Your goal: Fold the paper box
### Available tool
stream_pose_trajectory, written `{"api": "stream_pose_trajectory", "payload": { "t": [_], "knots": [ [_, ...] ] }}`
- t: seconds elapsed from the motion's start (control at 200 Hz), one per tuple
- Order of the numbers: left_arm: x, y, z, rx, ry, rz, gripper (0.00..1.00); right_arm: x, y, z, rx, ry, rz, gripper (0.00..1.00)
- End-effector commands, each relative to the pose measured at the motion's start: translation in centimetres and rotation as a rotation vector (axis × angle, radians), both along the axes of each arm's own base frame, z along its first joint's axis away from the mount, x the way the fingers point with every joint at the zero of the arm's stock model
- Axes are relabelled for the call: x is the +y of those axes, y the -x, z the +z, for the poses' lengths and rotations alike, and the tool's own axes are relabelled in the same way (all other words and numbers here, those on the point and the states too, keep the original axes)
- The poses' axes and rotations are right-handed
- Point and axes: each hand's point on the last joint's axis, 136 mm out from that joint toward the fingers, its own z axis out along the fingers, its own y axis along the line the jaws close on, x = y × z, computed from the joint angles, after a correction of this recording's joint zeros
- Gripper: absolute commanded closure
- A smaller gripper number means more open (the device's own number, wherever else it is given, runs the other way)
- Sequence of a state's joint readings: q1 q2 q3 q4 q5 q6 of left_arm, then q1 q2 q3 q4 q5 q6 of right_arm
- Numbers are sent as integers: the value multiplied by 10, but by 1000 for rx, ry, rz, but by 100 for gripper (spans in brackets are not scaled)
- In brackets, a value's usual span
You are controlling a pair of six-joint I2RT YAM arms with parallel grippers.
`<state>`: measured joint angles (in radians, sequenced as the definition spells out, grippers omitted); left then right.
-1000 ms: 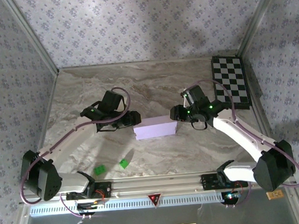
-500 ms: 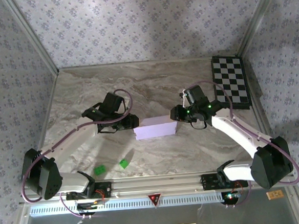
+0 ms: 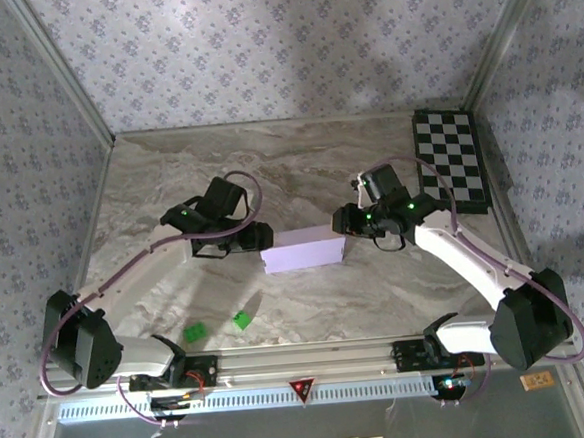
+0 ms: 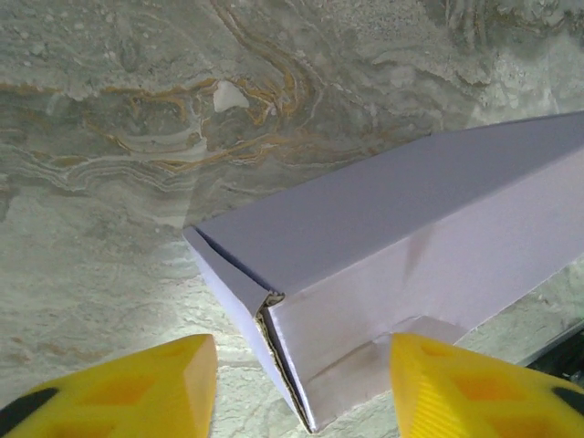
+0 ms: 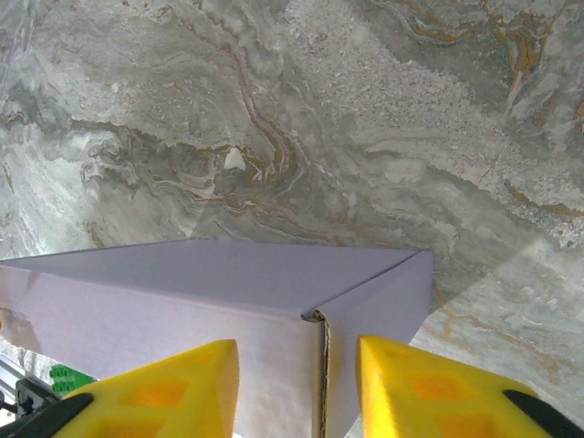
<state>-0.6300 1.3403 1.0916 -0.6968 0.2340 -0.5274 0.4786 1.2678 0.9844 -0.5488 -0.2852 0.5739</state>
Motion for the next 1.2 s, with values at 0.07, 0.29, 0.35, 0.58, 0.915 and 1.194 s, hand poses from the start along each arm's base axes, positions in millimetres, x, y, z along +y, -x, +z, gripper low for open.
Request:
{"api": "stream_pose_trajectory", "payload": {
  "t": [0.07, 0.29, 0.35, 0.58, 0.915, 1.194],
  "knots": [
    [-2, -4, 25, -25, 78, 38, 38, 2, -4, 12, -15, -12, 22, 53],
    [-12, -12, 15, 5, 158, 59, 34, 7, -5, 7, 5, -27, 36, 50],
    [-14, -13, 11, 17, 163, 54, 34, 8, -4, 5, 12, -31, 39, 50],
    [-21, -15, 7, 43, 187, 41, 37, 15, -7, 6, 14, -61, 46, 49],
    [-27, -27, 16, 14, 209, 49, 38, 24, -17, 17, -7, -98, 51, 49],
    [-11, -39, 28, -21, 170, 90, 36, 27, -27, 22, -8, -75, 53, 49]
  ]
}}
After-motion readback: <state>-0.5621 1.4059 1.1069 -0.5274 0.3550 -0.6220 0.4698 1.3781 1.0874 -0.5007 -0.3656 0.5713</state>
